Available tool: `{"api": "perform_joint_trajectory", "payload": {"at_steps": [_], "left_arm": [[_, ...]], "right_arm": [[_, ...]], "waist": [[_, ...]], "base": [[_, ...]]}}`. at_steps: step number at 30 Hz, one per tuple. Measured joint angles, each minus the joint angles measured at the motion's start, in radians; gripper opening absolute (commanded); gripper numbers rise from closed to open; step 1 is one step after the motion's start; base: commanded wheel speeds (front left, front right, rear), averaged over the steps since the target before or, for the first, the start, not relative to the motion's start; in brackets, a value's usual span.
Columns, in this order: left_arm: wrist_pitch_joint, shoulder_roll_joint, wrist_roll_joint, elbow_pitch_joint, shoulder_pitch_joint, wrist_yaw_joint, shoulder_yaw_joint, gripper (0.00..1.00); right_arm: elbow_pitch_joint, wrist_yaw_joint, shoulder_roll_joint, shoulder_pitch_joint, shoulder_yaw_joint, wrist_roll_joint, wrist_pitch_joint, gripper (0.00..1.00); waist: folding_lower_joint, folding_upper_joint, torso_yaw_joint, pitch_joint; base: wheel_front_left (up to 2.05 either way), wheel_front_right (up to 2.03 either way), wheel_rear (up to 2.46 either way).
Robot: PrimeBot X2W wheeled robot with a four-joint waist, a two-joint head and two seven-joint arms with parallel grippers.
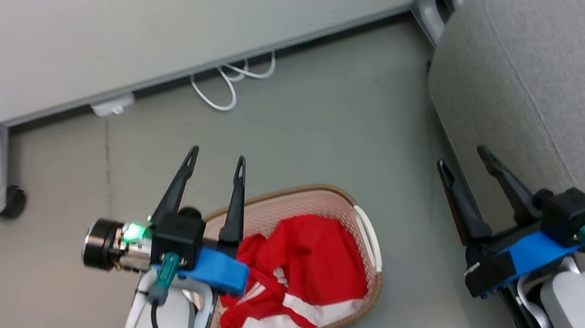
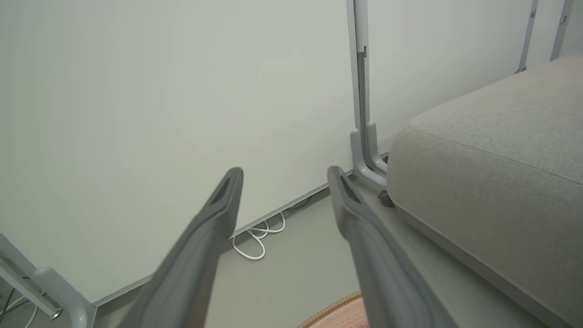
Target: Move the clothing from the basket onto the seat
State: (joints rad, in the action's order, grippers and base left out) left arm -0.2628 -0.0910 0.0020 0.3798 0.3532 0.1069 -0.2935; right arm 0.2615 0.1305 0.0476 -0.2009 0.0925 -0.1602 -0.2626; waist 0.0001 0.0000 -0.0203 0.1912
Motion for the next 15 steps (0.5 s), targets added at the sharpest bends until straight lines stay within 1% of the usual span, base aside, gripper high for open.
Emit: {"api": "perform_joint_trajectory", "payload": {"at_steps": [6, 15], "left_arm": [[0.0, -0.024, 0.01, 0.088, 0.12, 0.013, -0.048, 1.0], [0.0, -0.061, 0.027, 0.301, 0.295, 0.019, -0.157, 1.0]], "right_arm": [[-0.022, 0.0, 0.001, -0.052, -0.007, -0.009, 0.0, 1.0], [-0.052, 0.0, 0.001, -0.108, -0.012, -0.021, 0.0, 1.0]], "waist": [[0.0, 0.0, -0.051, 0.096], [0.0001, -0.0001, -0.121, 0.245]], "base": [[0.0, 0.0, 0.0], [0.0, 0.0, 0.0]]}}
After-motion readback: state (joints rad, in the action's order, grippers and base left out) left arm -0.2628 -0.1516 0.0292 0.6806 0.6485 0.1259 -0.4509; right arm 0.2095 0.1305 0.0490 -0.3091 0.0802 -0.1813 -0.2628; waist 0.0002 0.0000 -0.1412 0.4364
